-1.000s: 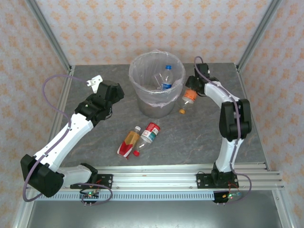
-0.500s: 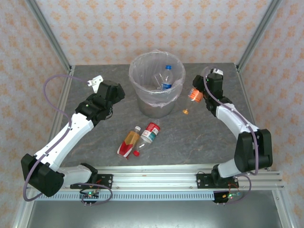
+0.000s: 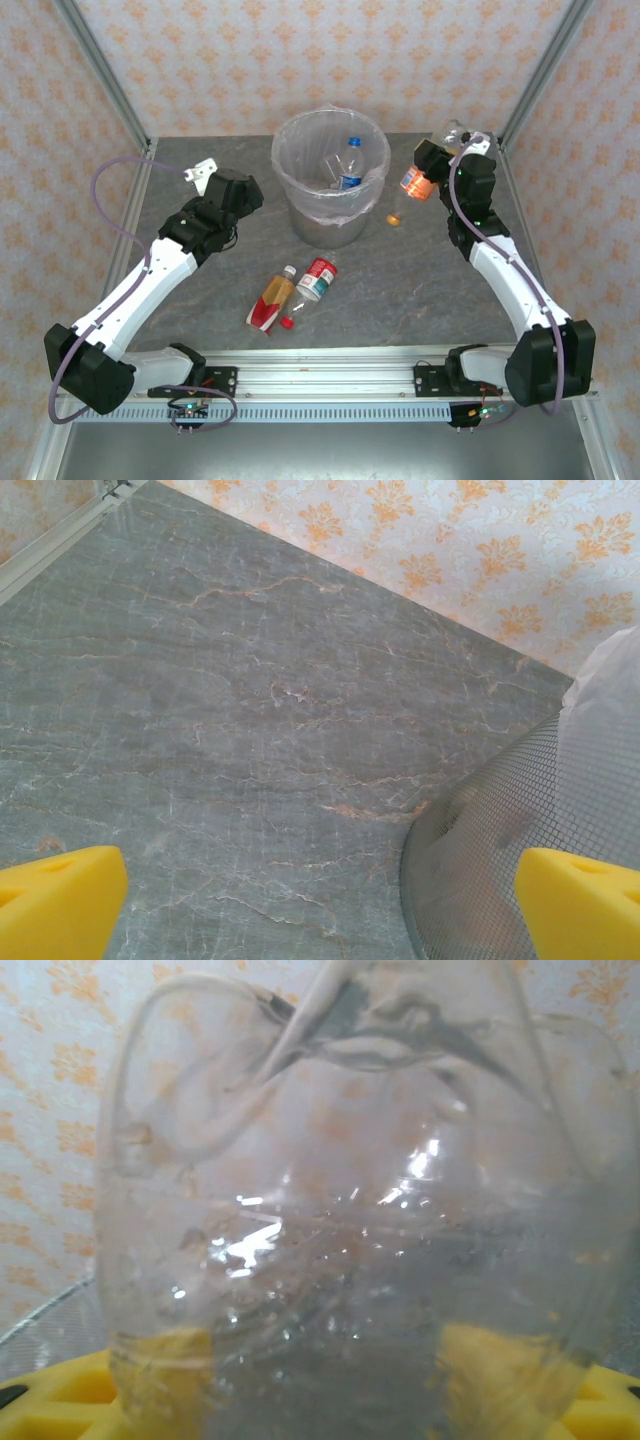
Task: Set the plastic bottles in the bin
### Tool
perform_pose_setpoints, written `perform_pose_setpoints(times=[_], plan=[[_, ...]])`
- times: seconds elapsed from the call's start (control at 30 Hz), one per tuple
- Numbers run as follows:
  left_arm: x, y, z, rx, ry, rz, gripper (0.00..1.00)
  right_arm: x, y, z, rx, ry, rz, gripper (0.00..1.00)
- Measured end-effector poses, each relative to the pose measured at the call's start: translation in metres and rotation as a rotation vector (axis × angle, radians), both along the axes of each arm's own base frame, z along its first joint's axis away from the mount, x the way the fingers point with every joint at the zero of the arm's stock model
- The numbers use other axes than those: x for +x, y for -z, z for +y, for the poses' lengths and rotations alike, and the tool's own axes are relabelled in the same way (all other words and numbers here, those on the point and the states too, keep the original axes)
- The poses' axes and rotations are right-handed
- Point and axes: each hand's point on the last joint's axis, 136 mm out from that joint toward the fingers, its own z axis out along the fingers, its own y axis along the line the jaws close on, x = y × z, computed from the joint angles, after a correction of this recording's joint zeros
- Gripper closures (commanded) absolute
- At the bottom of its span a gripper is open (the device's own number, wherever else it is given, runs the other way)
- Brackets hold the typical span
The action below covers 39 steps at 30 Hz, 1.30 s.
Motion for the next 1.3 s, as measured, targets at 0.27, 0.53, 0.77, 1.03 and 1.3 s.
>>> perform_pose_setpoints(times=[0.27,0.53,0.77,1.03,1.3], plan=[[0.000,0.001,-0.001,-0.004,0.005,0.002,0.00,-0.003,-0.039,0.009,0.079,-0.048,-0.060,1.00],[0.000,0.002,-0.002,-0.008,0.012,0.007,0.00,-0.009,-0.071,0.024,0.177,-0.136,-0.103,1.00],[0.000,0.003,-0.004,-0.012,0.018,0.011,0.00,-0.010,-0.118,0.040,0.285,-0.228,-0.153,1.00],[0.000,0.004,-0.004,-0.014,0.020,0.012,0.00,0.001,-0.159,0.053,0.369,-0.289,-0.169,1.00],[0.000,0.004,-0.004,-0.014,0.022,0.012,0.00,0.036,-0.144,0.074,0.378,-0.310,-0.092,1.00]])
